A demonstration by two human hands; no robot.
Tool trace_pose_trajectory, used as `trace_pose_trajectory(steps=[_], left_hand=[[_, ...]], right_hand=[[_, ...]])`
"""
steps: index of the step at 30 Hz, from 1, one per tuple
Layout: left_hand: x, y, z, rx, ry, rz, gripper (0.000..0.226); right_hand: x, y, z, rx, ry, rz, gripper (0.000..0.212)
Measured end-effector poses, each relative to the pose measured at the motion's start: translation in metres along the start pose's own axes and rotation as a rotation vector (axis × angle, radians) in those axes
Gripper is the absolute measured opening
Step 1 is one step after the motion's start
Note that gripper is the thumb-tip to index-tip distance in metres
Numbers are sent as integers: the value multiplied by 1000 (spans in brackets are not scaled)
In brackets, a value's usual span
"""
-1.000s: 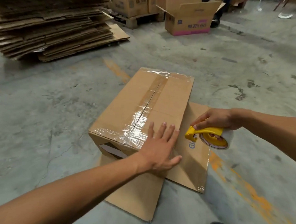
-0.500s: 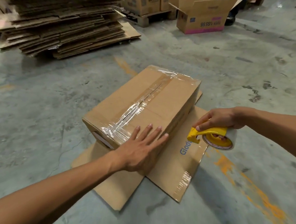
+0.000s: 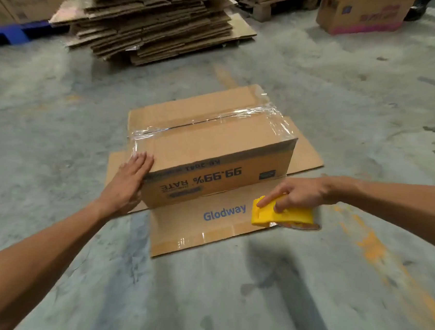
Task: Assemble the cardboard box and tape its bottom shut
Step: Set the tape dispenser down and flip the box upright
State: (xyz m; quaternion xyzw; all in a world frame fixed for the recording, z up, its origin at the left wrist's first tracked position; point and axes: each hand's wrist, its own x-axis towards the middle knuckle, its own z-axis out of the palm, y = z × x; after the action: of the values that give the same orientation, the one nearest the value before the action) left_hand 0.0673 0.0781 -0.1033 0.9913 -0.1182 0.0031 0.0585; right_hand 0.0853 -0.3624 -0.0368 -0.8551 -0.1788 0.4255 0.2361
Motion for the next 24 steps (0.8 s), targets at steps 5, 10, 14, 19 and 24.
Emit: trace_pose_trajectory(steps=[5,10,14,19,24], left_hand=[[-5,-5,2,-82,52,-26,65],[-19,-11,-1,-205,123,-165,53],[-38,-3,3,-339,190,-265,53],[-40,6,-4,-347,268,-324,47],[-25,-4,-10,-286,219,-314,56]], right_hand=[[24,-24,69,-683,-197,-262,64],[42,-15,116,-1082,-218,-586,74],[46,-11,129,-1080,-272,-652,69],[51,-43,109,-794,-455,-481,35],[75,-91,29,-458,-39,-500,26]])
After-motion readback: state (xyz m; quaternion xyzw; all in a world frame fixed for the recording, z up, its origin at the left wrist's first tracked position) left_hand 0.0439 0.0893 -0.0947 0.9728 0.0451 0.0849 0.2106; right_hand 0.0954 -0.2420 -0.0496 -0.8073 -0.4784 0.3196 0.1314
